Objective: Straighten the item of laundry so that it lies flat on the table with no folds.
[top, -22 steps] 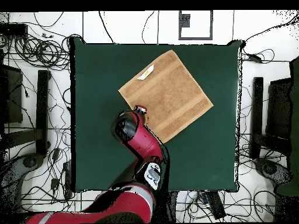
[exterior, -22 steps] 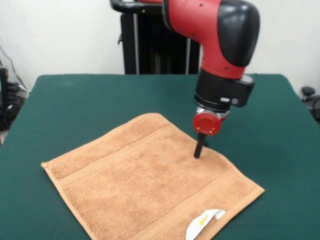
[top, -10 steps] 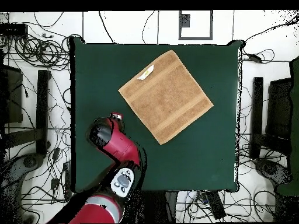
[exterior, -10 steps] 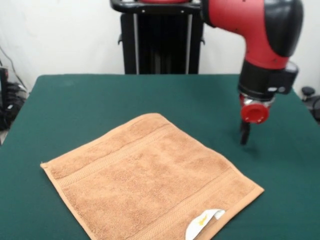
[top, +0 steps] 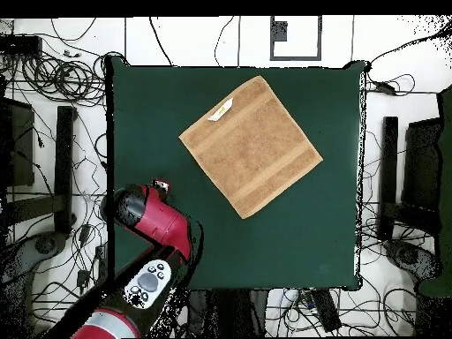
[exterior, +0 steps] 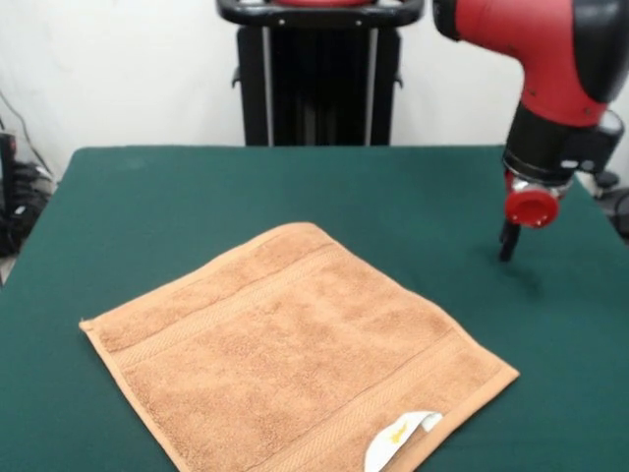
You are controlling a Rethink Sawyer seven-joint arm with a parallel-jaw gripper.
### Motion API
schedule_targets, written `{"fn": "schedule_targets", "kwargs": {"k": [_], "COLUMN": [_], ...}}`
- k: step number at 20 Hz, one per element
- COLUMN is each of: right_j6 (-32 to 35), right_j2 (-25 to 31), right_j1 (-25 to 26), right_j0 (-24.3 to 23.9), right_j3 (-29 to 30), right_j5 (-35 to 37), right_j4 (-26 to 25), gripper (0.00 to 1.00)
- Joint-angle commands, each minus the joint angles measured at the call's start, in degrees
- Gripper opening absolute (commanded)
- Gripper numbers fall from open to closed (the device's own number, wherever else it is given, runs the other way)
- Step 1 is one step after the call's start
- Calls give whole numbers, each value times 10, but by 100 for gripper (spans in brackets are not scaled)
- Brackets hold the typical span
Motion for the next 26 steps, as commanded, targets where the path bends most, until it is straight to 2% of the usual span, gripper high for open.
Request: {"fn": "schedule_targets", "kwargs": {"k": [1,4,8,11,17,26], "right_j6": [263,262,252,256,248,222], "right_j2": [-65,-66,-56,-60,-93,-121], "right_j1": [82,79,118,160,208,218], "right_j0": [23,19,0,-12,-34,-52], "right_j3": [-83,-80,-109,-155,-228,-261], "right_j5": [152,151,122,115,140,176], "right_j4": [-32,-34,-27,-23,-28,-38], "gripper": [0,0,0,0,0,0]}}
